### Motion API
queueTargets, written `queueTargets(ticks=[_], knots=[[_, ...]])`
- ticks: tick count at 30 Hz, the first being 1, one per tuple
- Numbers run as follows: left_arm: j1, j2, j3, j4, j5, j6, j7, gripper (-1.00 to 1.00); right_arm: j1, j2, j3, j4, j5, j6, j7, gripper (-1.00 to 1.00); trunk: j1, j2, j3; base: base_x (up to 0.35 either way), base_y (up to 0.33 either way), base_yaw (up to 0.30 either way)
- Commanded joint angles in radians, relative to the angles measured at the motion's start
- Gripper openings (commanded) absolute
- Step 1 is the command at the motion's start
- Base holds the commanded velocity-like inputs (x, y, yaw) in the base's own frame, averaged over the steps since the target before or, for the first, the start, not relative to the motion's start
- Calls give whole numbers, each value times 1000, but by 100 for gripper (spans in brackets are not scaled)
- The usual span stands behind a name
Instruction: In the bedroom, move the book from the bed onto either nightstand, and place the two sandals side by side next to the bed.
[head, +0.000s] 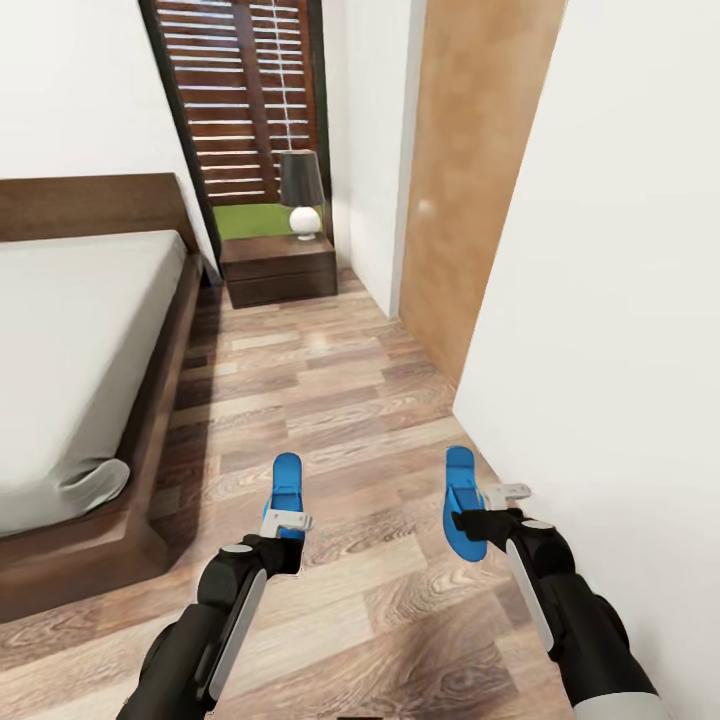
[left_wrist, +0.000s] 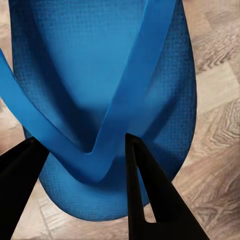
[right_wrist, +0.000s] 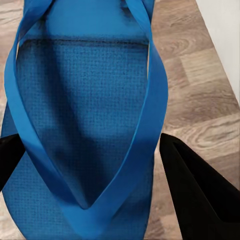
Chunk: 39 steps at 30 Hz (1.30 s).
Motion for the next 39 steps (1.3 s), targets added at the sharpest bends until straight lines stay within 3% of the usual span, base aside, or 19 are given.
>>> queueTargets(ticks=[1, 39], knots=[[-1, 0, -1, -1, 2, 4, 6, -100, 0, -1, 1, -2, 3, 5, 2, -100, 0, 0, -1, 335, 0, 257], [-1, 0, -4, 6, 2, 4, 6, -100, 0, -1, 0, -6, 3, 5, 3, -100, 0, 0, -1, 335, 0, 14]])
